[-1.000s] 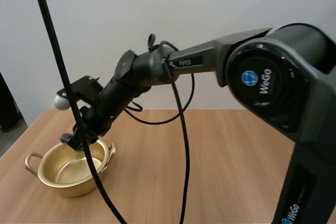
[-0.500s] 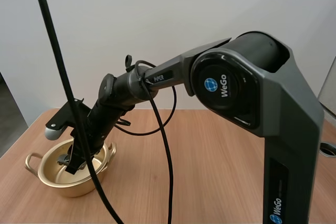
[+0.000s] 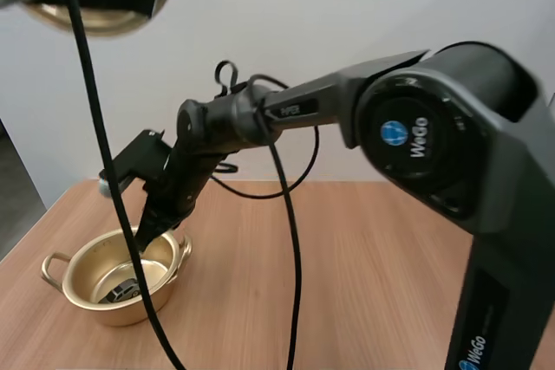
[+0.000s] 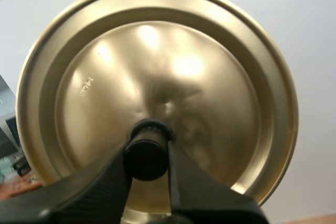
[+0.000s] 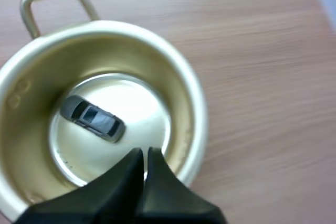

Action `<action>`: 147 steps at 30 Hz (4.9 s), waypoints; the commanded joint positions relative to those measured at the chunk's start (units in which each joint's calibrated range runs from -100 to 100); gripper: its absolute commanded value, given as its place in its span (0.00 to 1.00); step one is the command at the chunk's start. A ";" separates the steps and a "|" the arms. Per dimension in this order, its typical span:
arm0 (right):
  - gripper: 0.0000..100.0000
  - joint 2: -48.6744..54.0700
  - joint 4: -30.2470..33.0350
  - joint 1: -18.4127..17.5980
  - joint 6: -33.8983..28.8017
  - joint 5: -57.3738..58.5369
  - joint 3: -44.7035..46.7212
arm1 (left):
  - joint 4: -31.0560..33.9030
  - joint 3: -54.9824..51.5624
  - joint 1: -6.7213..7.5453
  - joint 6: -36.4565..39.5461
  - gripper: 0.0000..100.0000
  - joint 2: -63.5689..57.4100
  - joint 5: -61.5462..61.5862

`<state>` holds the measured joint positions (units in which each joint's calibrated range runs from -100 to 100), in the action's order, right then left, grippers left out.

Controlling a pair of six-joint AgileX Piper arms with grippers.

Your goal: Open the pot, put the car inside, and close it

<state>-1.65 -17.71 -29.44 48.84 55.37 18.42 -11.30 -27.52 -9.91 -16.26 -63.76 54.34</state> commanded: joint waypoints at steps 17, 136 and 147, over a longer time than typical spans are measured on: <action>0.00 27.14 7.66 22.64 -10.56 1.08 0.04 | 12.17 -18.98 -1.59 8.10 0.00 20.45 28.25; 0.00 73.47 -4.44 33.25 -7.28 -48.00 81.58 | -9.46 -72.48 9.36 13.62 1.00 -36.24 -22.81; 0.00 98.82 -5.67 31.25 -6.83 -35.41 81.58 | -9.46 -72.48 9.36 13.62 1.00 -36.24 -22.81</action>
<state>87.76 -23.63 1.87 42.21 15.38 100.00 -20.65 -100.00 -0.56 -2.59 -100.00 31.50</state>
